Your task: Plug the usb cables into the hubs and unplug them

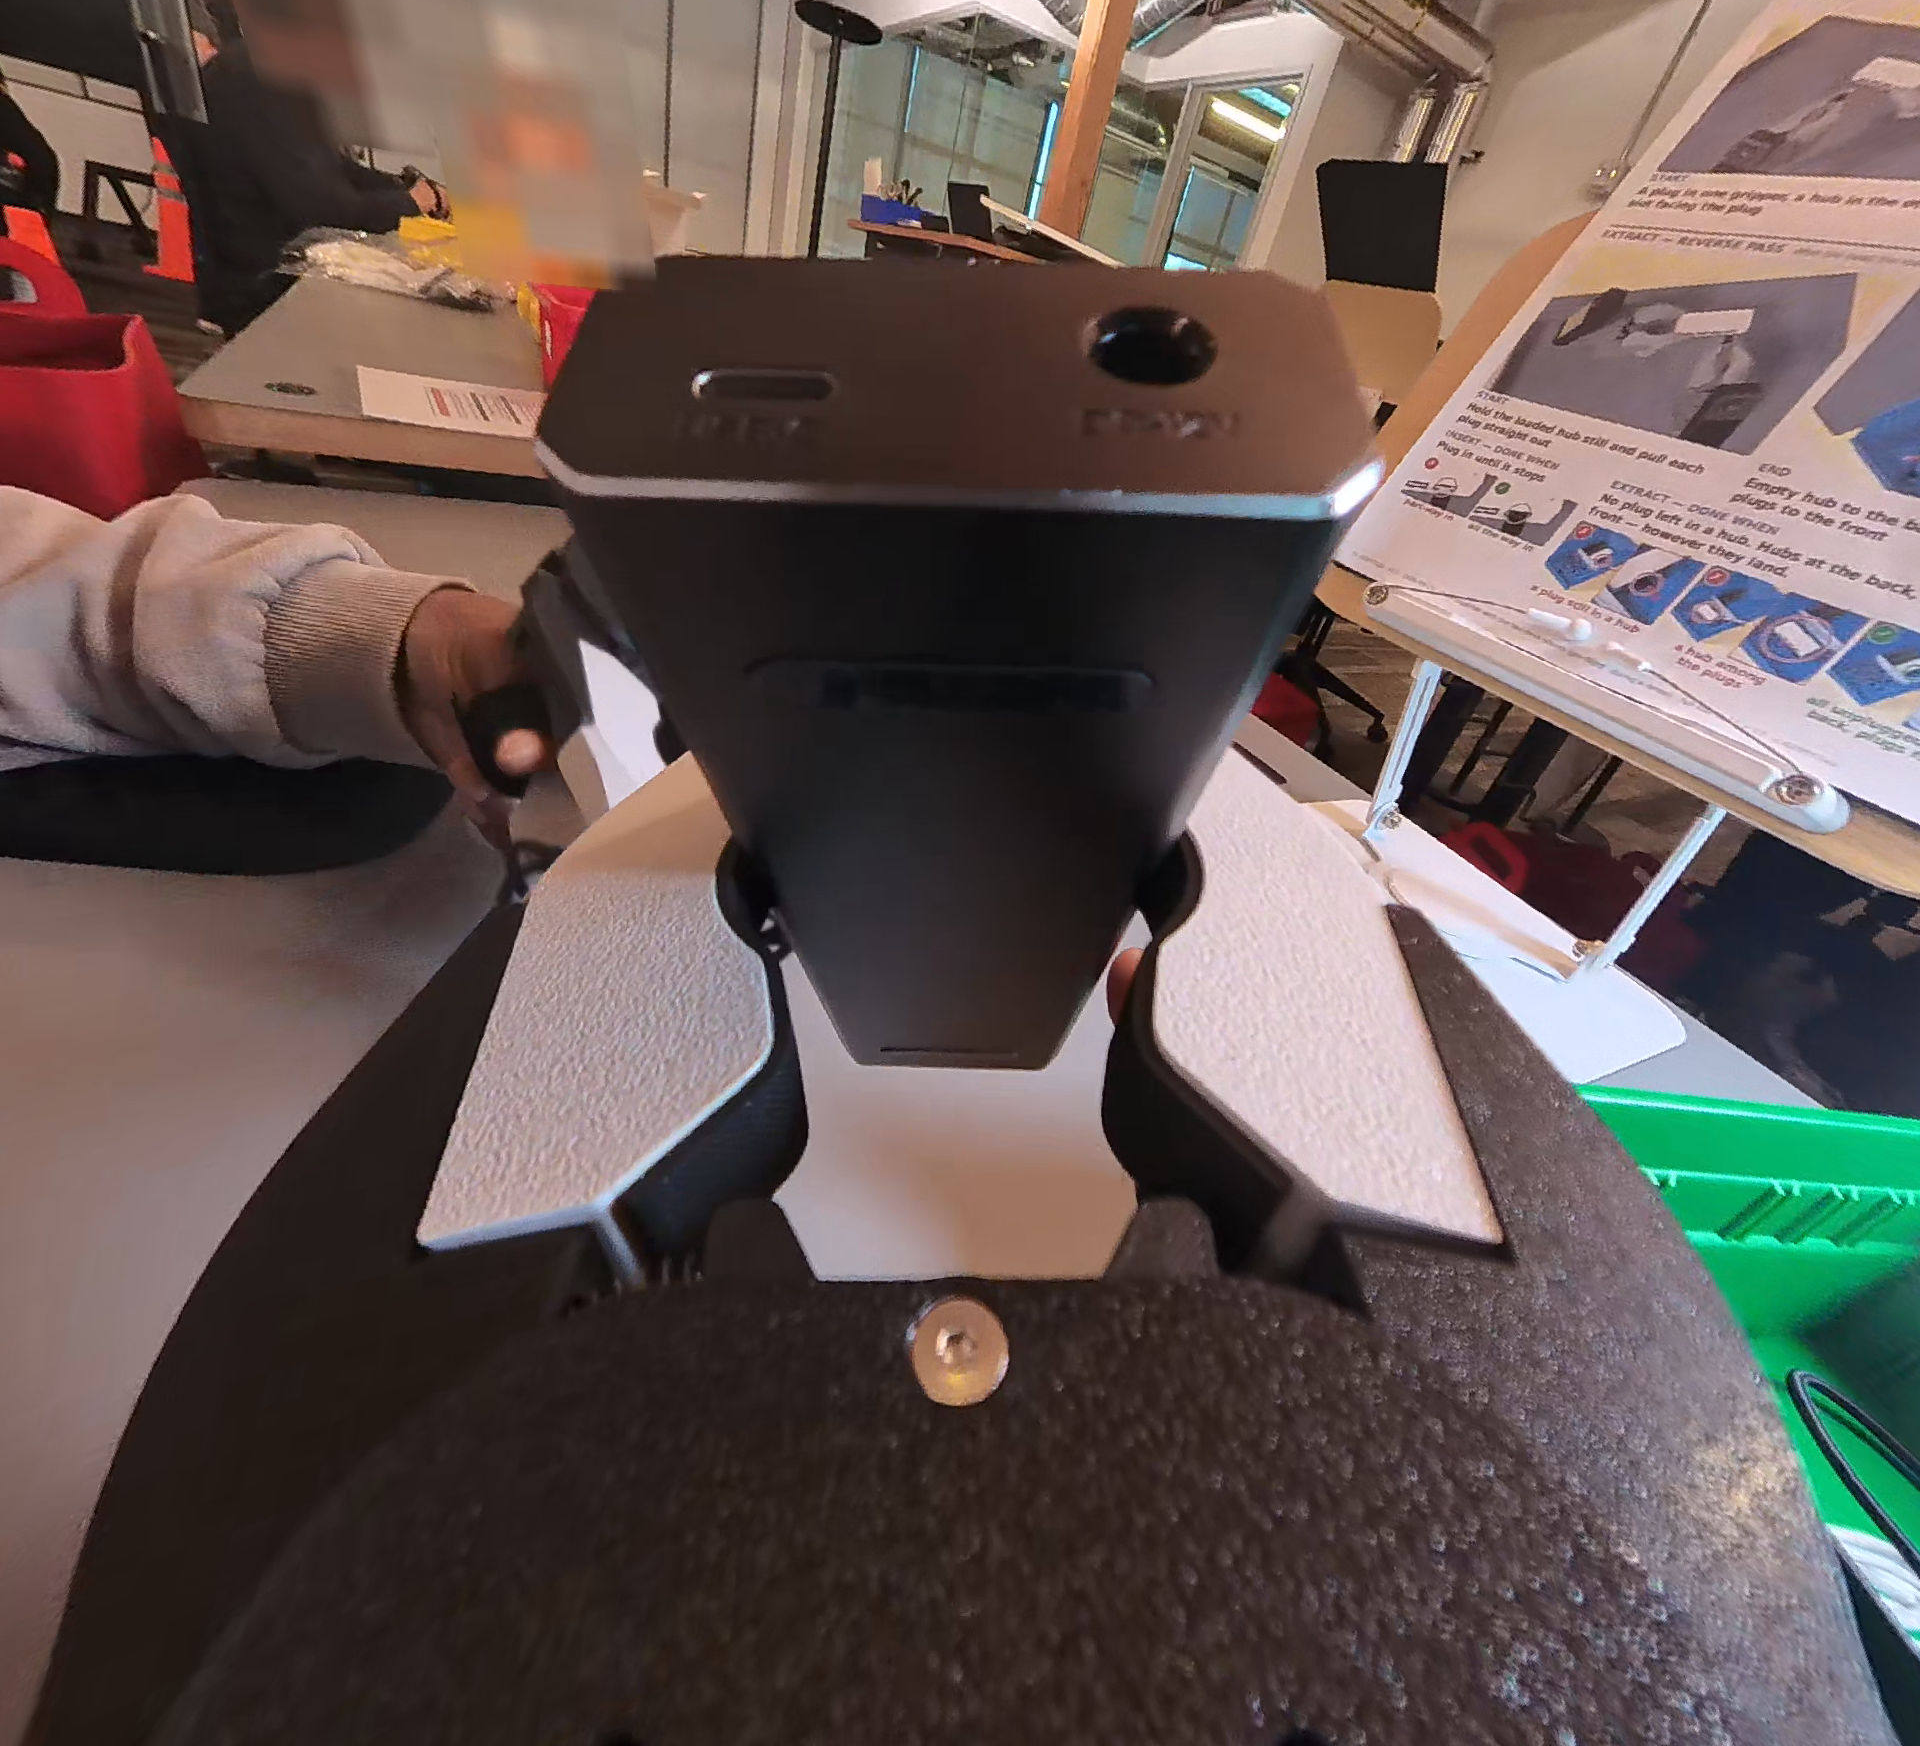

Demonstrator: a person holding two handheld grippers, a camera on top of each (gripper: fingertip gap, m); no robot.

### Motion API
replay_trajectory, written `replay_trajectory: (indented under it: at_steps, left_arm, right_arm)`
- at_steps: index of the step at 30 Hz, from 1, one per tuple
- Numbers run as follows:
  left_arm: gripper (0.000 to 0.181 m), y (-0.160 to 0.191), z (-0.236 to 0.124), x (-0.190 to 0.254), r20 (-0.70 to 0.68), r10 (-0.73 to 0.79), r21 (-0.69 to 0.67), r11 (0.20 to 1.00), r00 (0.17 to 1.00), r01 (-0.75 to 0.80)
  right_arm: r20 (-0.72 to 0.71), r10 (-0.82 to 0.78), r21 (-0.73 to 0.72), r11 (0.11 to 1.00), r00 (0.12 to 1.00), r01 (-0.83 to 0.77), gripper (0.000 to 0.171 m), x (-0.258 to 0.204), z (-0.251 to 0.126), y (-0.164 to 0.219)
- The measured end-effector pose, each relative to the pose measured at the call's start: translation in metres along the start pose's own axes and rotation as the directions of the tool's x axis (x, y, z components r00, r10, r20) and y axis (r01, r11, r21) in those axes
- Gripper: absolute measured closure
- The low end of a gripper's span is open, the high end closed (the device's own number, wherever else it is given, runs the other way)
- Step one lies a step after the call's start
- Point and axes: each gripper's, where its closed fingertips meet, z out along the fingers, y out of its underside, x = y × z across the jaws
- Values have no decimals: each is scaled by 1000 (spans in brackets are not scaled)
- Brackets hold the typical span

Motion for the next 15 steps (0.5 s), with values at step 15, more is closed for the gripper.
replay_trajectory:
  at_steps: [15]
  left_arm:
    - [163, 34, -12, -51, 328, 278, -320, 932, 903, -171]
  right_arm:
    - [4, -13, -2, 1000, 1000, 13, 101, -4, -2, -2]
